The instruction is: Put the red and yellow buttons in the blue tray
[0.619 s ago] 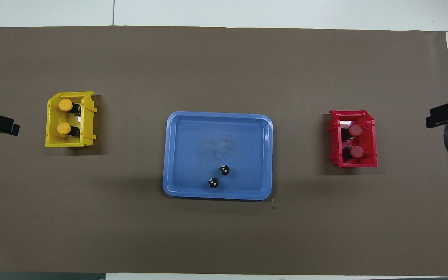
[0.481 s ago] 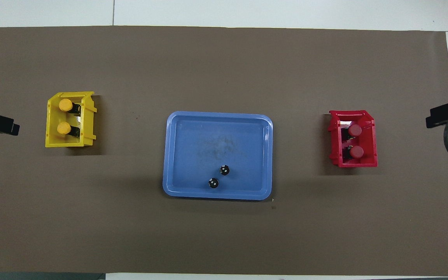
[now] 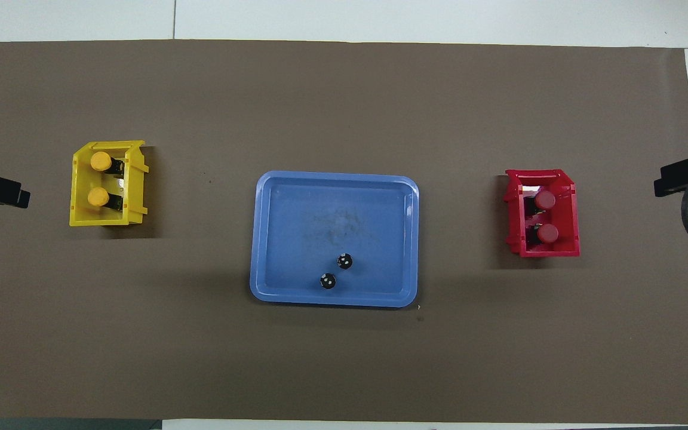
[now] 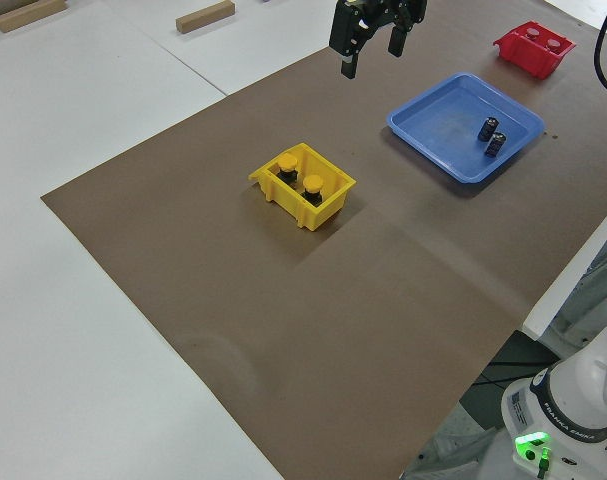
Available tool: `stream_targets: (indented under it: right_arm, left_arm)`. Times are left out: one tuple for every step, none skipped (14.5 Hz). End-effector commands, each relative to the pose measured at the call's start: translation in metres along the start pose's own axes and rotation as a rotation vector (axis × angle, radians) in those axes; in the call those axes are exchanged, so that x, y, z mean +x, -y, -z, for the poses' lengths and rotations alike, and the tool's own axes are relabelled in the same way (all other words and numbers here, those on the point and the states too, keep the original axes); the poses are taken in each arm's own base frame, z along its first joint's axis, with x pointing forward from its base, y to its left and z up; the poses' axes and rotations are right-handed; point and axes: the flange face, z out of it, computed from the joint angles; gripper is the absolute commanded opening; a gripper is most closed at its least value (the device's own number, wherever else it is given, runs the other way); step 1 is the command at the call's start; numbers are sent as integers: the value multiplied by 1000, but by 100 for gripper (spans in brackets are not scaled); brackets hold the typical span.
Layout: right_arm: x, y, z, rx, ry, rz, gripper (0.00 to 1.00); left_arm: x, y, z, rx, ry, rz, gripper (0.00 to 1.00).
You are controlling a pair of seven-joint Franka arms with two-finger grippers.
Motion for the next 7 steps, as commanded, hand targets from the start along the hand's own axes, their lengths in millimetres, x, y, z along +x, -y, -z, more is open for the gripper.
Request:
stream_targets:
  right_arm:
    - [-4, 0, -3, 6, 9, -8, 100]
    - [-5, -1, -3, 6, 3, -4, 100]
    - [-2, 0, -2, 7, -20, 5, 100]
    - [2, 2, -2, 6, -37, 12, 100]
    - [3, 9, -2, 6, -39, 24, 100]
    - [4, 9, -5, 5, -36, 24, 100]
    - [5, 11, -11, 6, -30, 24, 100]
  left_arm:
    - [-7, 2, 0, -14, 4, -4, 100]
    - [-7, 2, 0, -14, 4, -4, 100]
    - [-8, 1, 0, -16, 5, -4, 100]
    - [-7, 2, 0, -14, 4, -4, 100]
    - [-8, 2, 0, -14, 6, -4, 100]
    - [-8, 1, 0, -16, 5, -4, 100]
    - [-8, 2, 0, -15, 6, -4, 100]
